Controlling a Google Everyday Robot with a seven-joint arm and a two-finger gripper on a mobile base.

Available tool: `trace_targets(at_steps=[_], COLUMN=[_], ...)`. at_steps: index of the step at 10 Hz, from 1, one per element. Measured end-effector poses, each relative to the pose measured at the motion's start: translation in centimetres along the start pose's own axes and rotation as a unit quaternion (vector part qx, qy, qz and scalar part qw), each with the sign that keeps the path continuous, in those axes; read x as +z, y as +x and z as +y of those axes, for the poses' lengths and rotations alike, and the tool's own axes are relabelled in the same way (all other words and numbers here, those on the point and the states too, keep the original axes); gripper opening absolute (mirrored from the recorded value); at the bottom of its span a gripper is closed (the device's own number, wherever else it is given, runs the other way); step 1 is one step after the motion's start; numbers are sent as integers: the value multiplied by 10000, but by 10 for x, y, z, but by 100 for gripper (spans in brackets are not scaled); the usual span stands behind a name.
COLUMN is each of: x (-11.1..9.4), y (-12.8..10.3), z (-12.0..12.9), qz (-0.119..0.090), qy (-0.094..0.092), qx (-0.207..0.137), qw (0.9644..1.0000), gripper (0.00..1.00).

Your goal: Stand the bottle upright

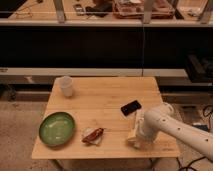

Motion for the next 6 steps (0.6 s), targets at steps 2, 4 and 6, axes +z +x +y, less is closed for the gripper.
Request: trace_targets(at_steps=[2,4,6], x=[0,1,2], y=[2,1,-2], z=[-3,-8,-18], qz=[-7,-28,-42], qy=[-82,-87,64], qx=[222,439,354], qw=[9997,9990,9993], gripper=[80,80,80])
